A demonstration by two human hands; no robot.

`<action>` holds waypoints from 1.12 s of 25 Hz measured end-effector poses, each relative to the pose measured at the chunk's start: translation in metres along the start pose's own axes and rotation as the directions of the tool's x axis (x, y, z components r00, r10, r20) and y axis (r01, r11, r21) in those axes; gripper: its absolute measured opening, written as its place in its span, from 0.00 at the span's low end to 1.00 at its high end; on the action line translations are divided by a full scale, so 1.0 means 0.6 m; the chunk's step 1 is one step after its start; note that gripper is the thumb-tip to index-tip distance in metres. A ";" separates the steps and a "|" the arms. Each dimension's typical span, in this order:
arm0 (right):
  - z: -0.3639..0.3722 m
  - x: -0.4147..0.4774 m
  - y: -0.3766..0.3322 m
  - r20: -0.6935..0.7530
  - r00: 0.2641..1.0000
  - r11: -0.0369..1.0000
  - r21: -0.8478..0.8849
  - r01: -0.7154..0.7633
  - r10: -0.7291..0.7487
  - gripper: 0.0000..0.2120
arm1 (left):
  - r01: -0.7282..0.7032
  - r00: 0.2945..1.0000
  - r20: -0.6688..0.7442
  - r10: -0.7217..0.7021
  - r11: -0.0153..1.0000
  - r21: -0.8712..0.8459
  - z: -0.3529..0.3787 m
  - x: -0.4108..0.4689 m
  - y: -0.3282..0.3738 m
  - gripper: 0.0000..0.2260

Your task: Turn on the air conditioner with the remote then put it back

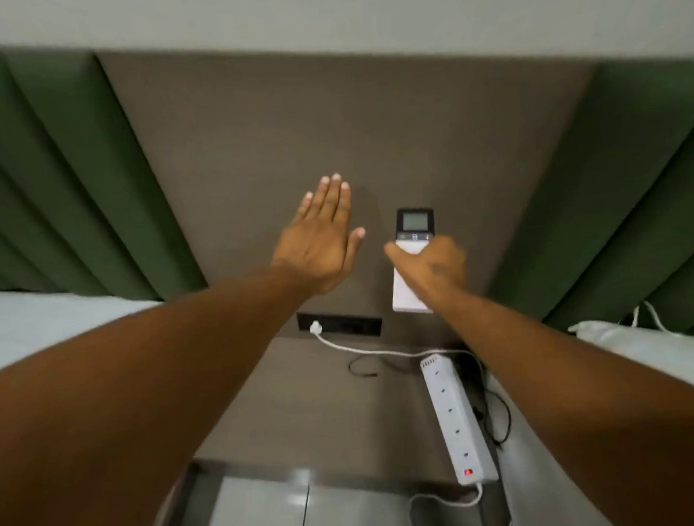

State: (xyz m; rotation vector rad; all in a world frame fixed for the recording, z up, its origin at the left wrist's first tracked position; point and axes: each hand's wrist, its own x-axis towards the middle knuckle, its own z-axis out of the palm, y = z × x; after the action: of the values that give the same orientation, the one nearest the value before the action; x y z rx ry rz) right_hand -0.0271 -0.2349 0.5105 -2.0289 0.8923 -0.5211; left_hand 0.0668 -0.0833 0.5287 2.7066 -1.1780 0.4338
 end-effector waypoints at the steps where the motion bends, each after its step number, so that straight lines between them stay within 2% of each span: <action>1: 0.054 -0.009 0.072 0.034 0.998 0.997 -0.045 -0.060 0.062 0.20 | 0.009 0.999 0.038 -0.008 1.000 -0.013 0.078 -0.034 -0.009 0.30; 4: 0.228 -0.054 0.310 0.104 0.977 0.964 -0.211 -0.163 0.188 0.23 | 0.090 0.971 0.227 -0.072 0.994 -0.068 0.341 -0.168 -0.031 0.31; 7: 0.374 -0.111 0.505 0.127 0.957 0.933 -0.287 -0.216 0.261 0.23 | 0.175 0.902 0.409 -0.140 0.983 -0.049 0.559 -0.315 -0.036 0.33; 10: 0.482 -0.148 0.635 0.155 0.918 0.895 -0.332 -0.299 0.364 0.26 | 0.214 0.832 0.537 -0.142 0.974 -0.075 0.702 -0.411 -0.021 0.32; 12: 0.530 -0.159 0.688 0.155 0.908 0.874 -0.374 -0.309 0.388 0.30 | 0.214 0.814 0.566 -0.133 0.974 -0.078 0.775 -0.444 -0.020 0.32; 15: 0.583 -0.155 0.731 0.106 0.952 0.868 -0.450 -0.211 0.286 0.33 | 0.205 0.805 0.584 -0.108 0.973 -0.102 0.840 -0.455 -0.031 0.32; 19: 0.608 -0.138 0.741 0.099 0.975 0.816 -0.568 -0.110 0.200 0.33 | 0.200 0.817 0.569 -0.098 0.972 -0.120 0.870 -0.452 -0.051 0.31; 22: 0.610 -0.136 0.742 0.110 0.976 0.759 -0.647 -0.073 0.187 0.34 | 0.192 0.810 0.580 -0.084 0.973 -0.128 0.878 -0.451 -0.057 0.31; 25: 0.612 -0.135 0.743 0.103 0.973 0.746 -0.660 -0.087 0.205 0.35 | 0.186 0.802 0.590 -0.088 0.977 -0.107 0.881 -0.450 -0.061 0.31; 28: 0.618 -0.136 0.737 0.082 0.966 0.705 -0.699 -0.119 0.244 0.41 | 0.210 0.802 0.588 -0.108 0.972 -0.108 0.879 -0.451 -0.065 0.31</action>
State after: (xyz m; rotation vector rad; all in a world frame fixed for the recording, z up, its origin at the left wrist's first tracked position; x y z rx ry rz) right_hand -0.0231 -0.1522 -0.0667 -2.5543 1.2999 0.1468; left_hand 0.0255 -0.0060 -0.0586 2.8290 -1.0163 -0.5418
